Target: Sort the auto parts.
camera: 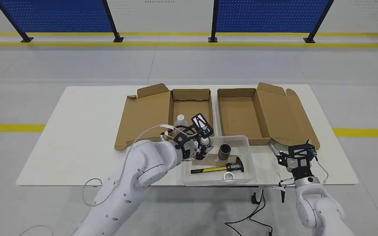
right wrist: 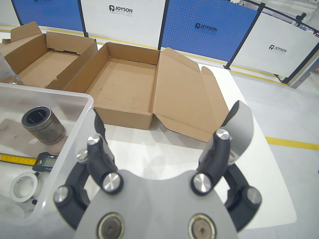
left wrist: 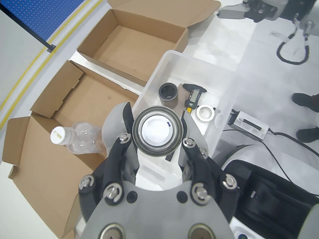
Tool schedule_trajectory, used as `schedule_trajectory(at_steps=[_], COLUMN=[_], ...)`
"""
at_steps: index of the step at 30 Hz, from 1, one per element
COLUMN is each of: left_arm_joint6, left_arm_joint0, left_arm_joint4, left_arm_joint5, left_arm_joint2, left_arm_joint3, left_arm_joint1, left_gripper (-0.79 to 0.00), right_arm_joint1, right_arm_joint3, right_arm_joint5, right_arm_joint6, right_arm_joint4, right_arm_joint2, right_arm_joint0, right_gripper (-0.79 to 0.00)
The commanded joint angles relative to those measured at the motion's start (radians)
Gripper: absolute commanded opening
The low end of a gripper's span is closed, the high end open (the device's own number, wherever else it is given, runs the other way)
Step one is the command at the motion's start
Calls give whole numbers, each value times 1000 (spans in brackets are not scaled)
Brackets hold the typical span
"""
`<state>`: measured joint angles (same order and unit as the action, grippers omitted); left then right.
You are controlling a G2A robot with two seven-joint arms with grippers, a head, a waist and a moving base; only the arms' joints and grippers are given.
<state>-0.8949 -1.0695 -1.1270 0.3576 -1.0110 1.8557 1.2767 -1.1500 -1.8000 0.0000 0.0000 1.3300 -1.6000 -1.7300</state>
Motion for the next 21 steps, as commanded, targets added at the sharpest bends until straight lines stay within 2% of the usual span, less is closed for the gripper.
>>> schedule_trajectory(at_steps=[1,10,21], left_arm_joint6=[27,130,249], left_arm_joint0=[39,211,338], left_arm_joint4=[-21,-46,-57], left_arm_joint5=[-13,-81,-134], left_arm_joint2=[20,132,252], left_arm_joint3=[-43,-269,-522], left_arm_joint1=[6,51,113], left_gripper=[-785,-785,-785], right_arm_joint1=[0,0,0], right_arm_joint3=[0,0,0], right_arm_joint5=[0,0,0], right_arm_joint6=[0,0,0], right_arm_joint4=[0,0,0], right_arm_joint2=[0,0,0], right_arm_joint0=[0,0,0], right_gripper=[0,0,0])
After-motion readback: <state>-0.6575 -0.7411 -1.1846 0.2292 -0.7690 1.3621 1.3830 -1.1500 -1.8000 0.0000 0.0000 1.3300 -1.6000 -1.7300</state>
